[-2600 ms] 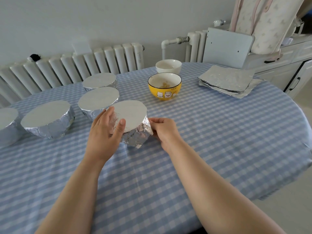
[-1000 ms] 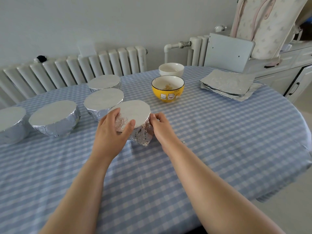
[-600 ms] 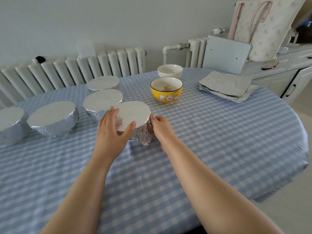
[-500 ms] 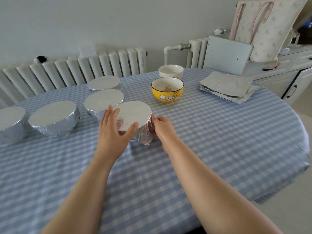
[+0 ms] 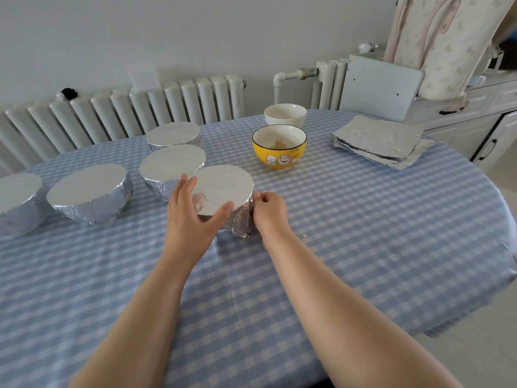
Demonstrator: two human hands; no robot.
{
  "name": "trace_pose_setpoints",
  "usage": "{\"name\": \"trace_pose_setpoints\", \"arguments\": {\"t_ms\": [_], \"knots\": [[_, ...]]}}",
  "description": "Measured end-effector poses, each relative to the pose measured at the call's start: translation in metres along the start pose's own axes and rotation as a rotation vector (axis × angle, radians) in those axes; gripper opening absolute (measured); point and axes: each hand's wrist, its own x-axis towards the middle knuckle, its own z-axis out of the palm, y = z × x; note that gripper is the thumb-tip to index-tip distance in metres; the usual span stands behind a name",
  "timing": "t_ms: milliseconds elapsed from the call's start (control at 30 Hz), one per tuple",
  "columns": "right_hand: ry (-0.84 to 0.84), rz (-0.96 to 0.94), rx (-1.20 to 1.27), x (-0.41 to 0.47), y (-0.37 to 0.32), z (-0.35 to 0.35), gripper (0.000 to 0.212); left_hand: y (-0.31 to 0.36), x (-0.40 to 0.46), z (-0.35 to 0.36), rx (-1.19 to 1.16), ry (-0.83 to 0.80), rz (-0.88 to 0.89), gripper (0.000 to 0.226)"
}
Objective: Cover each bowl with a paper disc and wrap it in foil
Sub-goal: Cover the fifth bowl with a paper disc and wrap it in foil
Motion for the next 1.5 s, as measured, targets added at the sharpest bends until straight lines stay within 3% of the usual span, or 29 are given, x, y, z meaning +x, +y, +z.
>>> {"name": "trace_pose_setpoints", "arguments": {"t_ms": [100, 233, 367, 567, 767, 833, 933, 1100, 1267, 1500], "knots": [[0.04, 0.03, 0.016, -0.001, 0.0, 0.005, 0.025, 0.0, 0.0, 0.0, -0.018, 0.005, -0.01, 0.11], [0.076, 0.031, 0.042, -0.001, -0.001, 0.007, 0.013, 0.003, 0.0, 0.0, -0.021, 0.03, 0.006, 0.11], [0.081, -0.035, 0.0, 0.002, 0.001, 0.003, 0.025, 0.007, -0.004, 0.004, -0.001, 0.062, 0.0, 0.108], [-0.08, 0.032, 0.117, 0.004, -0.002, -0.013, 0.049, 0.011, -0.009, 0.009, 0.046, 0.096, -0.026, 0.107], [-0.133, -0.032, 0.132, -0.002, -0.001, -0.012, 0.049, 0.013, -0.006, -0.002, 0.033, 0.151, -0.059, 0.084], [-0.146, -0.093, 0.061, -0.002, 0.002, -0.013, 0.046, 0.009, -0.001, -0.009, 0.07, 0.109, -0.066, 0.088], [-0.142, -0.174, -0.035, -0.002, 0.003, -0.016, 0.033, 0.002, 0.003, -0.012, 0.159, -0.015, -0.089, 0.113], [-0.116, -0.195, -0.091, -0.004, 0.007, -0.017, 0.032, -0.002, 0.002, -0.013, -0.019, -0.125, -0.128, 0.134], [-0.083, -0.18, -0.035, -0.008, 0.009, -0.015, 0.018, -0.001, 0.001, -0.016, -0.027, -0.144, -0.066, 0.129], [0.068, -0.175, 0.021, -0.013, 0.013, -0.001, 0.02, -0.006, 0.0, -0.014, -0.021, -0.12, -0.032, 0.138]]}}
